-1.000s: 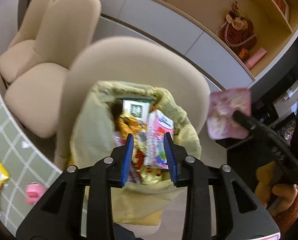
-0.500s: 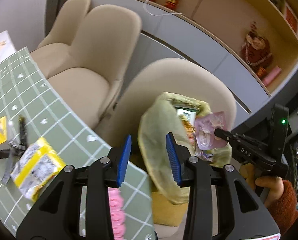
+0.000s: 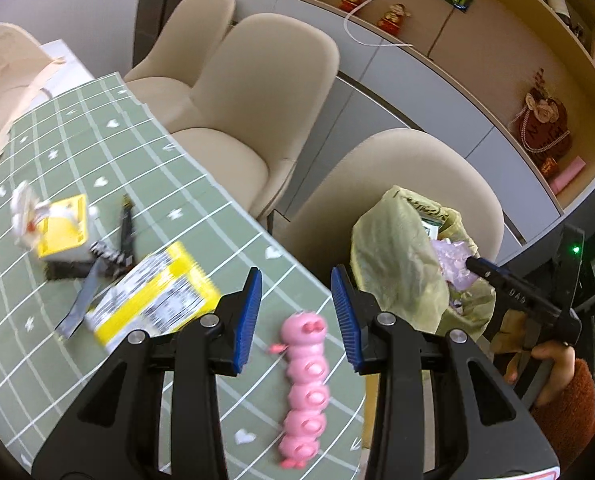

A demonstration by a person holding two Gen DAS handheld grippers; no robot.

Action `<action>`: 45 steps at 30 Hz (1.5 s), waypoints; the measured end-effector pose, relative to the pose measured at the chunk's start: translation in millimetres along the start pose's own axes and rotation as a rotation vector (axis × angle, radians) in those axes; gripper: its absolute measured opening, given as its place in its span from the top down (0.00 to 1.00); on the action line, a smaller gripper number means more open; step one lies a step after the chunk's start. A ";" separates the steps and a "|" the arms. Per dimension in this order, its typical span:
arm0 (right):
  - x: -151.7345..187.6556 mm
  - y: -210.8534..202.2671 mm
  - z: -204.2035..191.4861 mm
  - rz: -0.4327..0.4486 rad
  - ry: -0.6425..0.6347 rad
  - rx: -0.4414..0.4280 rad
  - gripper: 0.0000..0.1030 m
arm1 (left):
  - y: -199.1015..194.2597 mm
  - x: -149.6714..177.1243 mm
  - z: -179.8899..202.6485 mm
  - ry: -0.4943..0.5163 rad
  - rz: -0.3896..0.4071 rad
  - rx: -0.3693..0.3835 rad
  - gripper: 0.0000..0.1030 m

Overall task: Collect trash
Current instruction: 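Move both tools back over the table toward the yellow wrapper and black strip, then grasp the black strip wrapper with the left tool while the right tool grasps the yellow wrapper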

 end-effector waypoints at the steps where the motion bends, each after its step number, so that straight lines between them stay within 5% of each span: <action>1: -0.3 -3.5 -2.1 0.005 -0.003 -0.002 0.65 | -4.5 4.2 -5.3 -0.010 0.002 -0.004 0.66; 18: 7.9 -57.1 -87.4 0.159 -0.078 -0.188 0.51 | -102.6 56.4 -75.1 -0.058 0.134 -0.085 0.61; 29: 43.5 -25.9 -192.5 0.050 -0.258 -0.228 0.51 | -98.8 73.0 -136.0 -0.114 0.100 -0.150 0.61; 36: 62.6 30.7 -271.1 -0.072 -0.404 -0.210 0.51 | -93.2 82.5 -158.8 -0.134 0.084 -0.227 0.61; 45: 70.8 87.0 -358.0 -0.104 -0.558 -0.253 0.51 | -90.3 79.3 -181.9 -0.157 0.084 -0.226 0.61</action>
Point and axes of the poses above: each gripper's, at about its wrist camera, not at the fingertips, and y roughly the way its jaws point, z to its right, x to its underside, the point moved 6 cm from there along y, roughly the way its jaws point, and after that the axes turned 11 degrees about -z, right-handed, at the moved point
